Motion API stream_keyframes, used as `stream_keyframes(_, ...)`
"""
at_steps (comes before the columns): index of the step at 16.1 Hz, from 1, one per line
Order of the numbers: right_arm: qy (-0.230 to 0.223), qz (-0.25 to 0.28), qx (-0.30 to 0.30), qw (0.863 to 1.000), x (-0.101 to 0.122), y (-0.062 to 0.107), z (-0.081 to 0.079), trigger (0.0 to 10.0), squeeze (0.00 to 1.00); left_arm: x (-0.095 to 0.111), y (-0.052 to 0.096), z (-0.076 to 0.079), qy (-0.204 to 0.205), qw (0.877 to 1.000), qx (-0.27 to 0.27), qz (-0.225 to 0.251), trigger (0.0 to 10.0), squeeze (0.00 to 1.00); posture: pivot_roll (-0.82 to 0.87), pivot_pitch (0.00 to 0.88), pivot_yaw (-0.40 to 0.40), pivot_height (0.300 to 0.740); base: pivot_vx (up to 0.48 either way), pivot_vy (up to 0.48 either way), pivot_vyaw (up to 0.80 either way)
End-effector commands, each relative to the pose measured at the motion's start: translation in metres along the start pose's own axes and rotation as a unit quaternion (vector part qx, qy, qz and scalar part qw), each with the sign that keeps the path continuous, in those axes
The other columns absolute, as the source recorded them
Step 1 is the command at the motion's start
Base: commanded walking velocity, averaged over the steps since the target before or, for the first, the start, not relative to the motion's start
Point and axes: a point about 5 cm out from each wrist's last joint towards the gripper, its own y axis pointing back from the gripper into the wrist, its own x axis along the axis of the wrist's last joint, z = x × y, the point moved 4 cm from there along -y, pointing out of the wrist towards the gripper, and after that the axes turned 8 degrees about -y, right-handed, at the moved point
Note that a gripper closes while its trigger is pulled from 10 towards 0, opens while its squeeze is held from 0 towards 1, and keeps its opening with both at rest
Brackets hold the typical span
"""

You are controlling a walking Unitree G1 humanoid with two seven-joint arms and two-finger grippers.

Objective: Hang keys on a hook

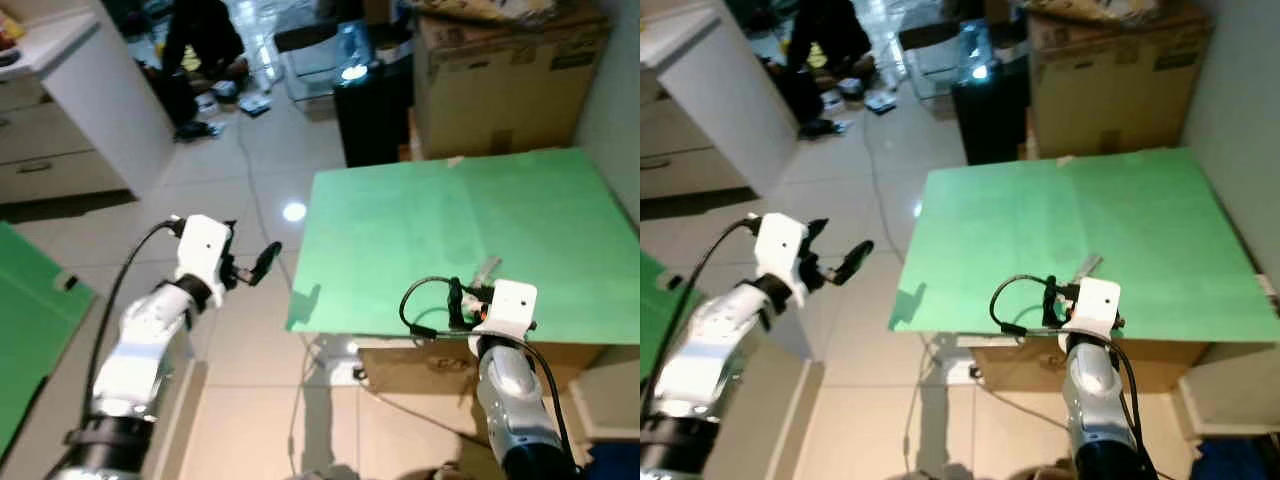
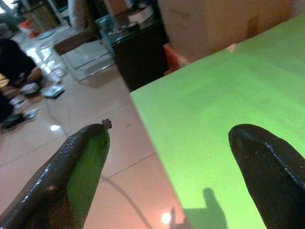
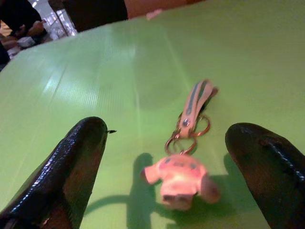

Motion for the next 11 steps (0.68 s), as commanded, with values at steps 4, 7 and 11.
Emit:
stream_keyframes(4, 0.001, -0.01, -0.007, 1.0, -0.012, 0.001, -0.011, 10.0, 0.0, 0.0, 0.013, -0.019, 0.0, 1.0, 0.016, -0.021, 10.0, 0.0, 0.12, 0.121, 0.29, 0.74, 0.0, 0.0, 0.0)
stream_keyframes(7, 0.003, -0.001, -0.052, 0.999, -0.01, 0.0, 0.003, 10.0, 0.0, 0.0, 0.014, -0.019, -0.003, 0.999, 0.009, -0.031, 10.0, 0.0, 0.12, 0.11, 0.304, 0.74, 0.0, 0.0, 0.0)
stream_keyframes(11, 0.002, -0.004, -0.076, 0.997, -0.011, -0.003, 0.018, 10.0, 0.0, 0.001, 0.013, -0.016, -0.001, 0.999, 0.0, -0.038, 10.0, 0.0, 0.11, 0.115, 0.321, 0.74, 0.0, 0.0, 0.0)
